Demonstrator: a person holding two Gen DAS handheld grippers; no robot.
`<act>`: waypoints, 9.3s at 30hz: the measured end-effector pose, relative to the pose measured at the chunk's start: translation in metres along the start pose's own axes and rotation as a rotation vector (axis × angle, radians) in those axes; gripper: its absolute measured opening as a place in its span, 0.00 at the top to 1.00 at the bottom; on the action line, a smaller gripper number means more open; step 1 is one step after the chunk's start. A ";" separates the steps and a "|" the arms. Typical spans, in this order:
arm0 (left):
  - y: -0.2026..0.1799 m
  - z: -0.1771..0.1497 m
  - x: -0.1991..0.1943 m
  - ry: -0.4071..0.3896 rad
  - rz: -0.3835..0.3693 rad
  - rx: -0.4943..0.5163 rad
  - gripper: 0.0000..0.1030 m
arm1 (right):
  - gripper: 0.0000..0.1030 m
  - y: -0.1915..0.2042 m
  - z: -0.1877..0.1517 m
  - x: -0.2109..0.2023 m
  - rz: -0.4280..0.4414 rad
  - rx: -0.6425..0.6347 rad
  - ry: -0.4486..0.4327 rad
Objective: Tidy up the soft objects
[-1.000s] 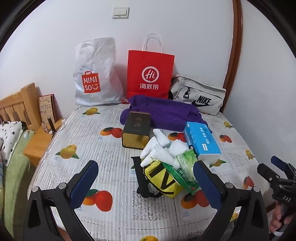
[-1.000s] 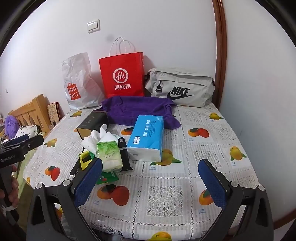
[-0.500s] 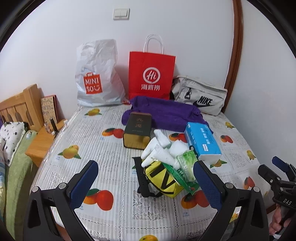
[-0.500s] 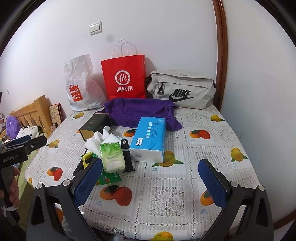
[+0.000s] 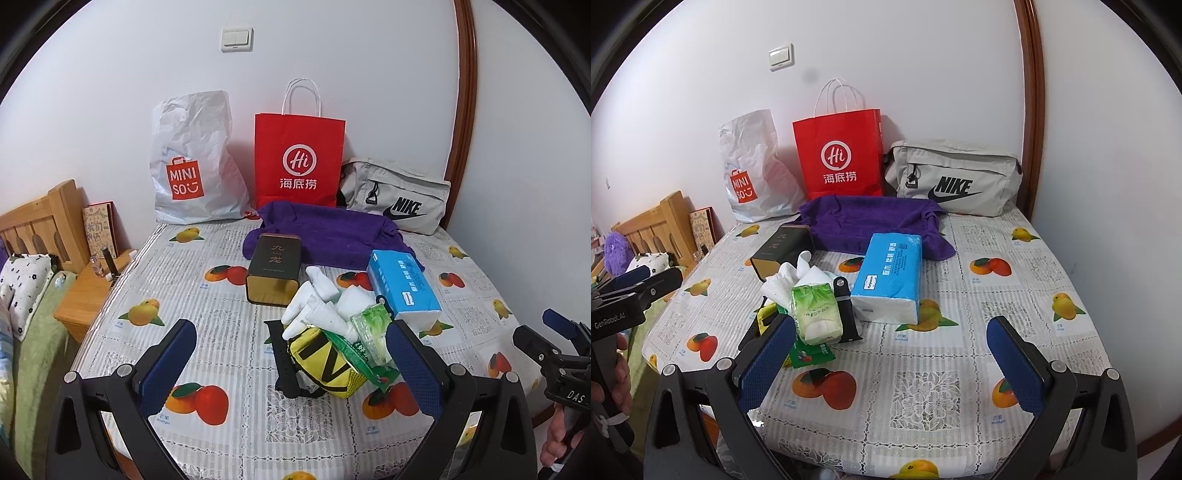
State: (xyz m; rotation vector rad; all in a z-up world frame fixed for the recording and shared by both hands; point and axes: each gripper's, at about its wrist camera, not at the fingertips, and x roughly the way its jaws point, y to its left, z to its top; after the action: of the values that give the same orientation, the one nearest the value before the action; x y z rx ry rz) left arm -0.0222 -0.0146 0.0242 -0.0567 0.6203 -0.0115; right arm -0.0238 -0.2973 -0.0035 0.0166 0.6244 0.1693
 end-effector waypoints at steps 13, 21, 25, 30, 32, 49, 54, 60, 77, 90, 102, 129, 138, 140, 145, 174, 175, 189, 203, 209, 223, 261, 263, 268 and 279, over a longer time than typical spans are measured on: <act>-0.005 -0.001 -0.003 -0.018 0.008 0.036 0.00 | 0.01 0.002 0.001 -0.001 0.005 0.001 -0.001; -0.003 -0.002 0.000 0.005 0.015 0.021 0.00 | 0.01 0.002 0.001 -0.001 0.010 0.001 0.000; -0.003 -0.001 0.000 0.006 0.017 0.017 0.00 | 0.01 0.002 0.001 0.000 0.017 0.006 0.004; 0.001 0.001 0.001 0.016 0.041 0.005 0.00 | 0.01 0.003 0.002 0.003 0.034 0.008 0.015; 0.001 0.000 0.001 0.016 0.048 0.010 0.00 | 0.01 0.003 0.002 0.003 0.032 0.006 0.016; -0.003 0.002 0.001 0.007 0.055 0.034 0.00 | 0.01 0.001 0.002 0.013 0.029 0.022 0.043; -0.001 0.001 0.006 0.026 0.039 0.026 0.00 | 0.01 0.002 0.001 0.016 0.036 0.021 0.041; 0.009 -0.007 0.031 0.090 0.012 0.007 0.00 | 0.01 0.002 -0.004 0.028 0.053 0.013 0.049; 0.038 -0.029 0.108 0.195 -0.034 -0.047 0.00 | 0.10 0.031 -0.007 0.120 0.203 -0.072 0.157; 0.055 -0.033 0.142 0.263 -0.058 -0.095 0.00 | 0.13 0.060 -0.009 0.179 0.328 -0.092 0.260; 0.053 -0.032 0.154 0.287 -0.058 -0.090 0.00 | 0.49 0.061 -0.013 0.191 0.356 -0.112 0.286; -0.064 -0.023 0.191 0.272 -0.065 0.340 0.00 | 0.49 -0.006 -0.025 0.146 0.247 -0.046 0.271; -0.053 -0.012 0.185 0.262 -0.105 0.273 0.74 | 0.49 -0.027 -0.043 0.156 0.206 -0.021 0.326; -0.050 -0.008 0.181 0.258 -0.111 0.264 0.76 | 0.49 -0.029 -0.043 0.156 0.196 -0.016 0.322; -0.036 0.006 0.165 0.233 -0.099 0.231 0.76 | 0.49 -0.034 -0.034 0.153 0.198 0.001 0.305; 0.055 0.092 0.190 0.209 -0.016 0.038 0.76 | 0.49 -0.021 0.087 0.183 0.155 -0.062 0.179; 0.055 0.094 0.193 0.209 -0.020 0.037 0.76 | 0.49 -0.021 0.091 0.186 0.151 -0.063 0.175; 0.042 0.141 0.246 0.217 -0.023 0.063 0.76 | 0.49 -0.033 0.137 0.235 0.101 -0.042 0.165; 0.026 0.160 0.324 0.307 -0.053 0.085 0.76 | 0.49 -0.042 0.152 0.296 0.063 -0.048 0.220; 0.017 0.168 0.361 0.354 -0.091 0.084 0.76 | 0.49 -0.046 0.149 0.329 0.045 -0.058 0.280; 0.002 0.177 0.435 0.458 -0.117 0.077 0.76 | 0.49 -0.057 0.148 0.391 0.065 -0.081 0.394; 0.004 0.174 0.287 0.308 -0.081 0.084 0.30 | 0.24 -0.032 0.147 0.276 0.048 -0.083 0.283; 0.002 0.168 0.269 0.302 -0.082 0.080 0.30 | 0.24 -0.029 0.143 0.254 0.067 -0.087 0.248; 0.005 0.148 0.218 0.271 -0.071 0.071 0.30 | 0.24 -0.020 0.129 0.209 0.073 -0.076 0.189; 0.006 0.085 0.162 0.296 -0.067 0.058 0.29 | 0.24 -0.012 0.078 0.148 0.119 -0.021 0.200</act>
State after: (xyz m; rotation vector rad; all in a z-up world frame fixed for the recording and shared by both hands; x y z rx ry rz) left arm 0.1585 -0.0092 -0.0011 -0.0196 0.9131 -0.1042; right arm 0.1414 -0.2821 -0.0269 0.0171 0.8220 0.2953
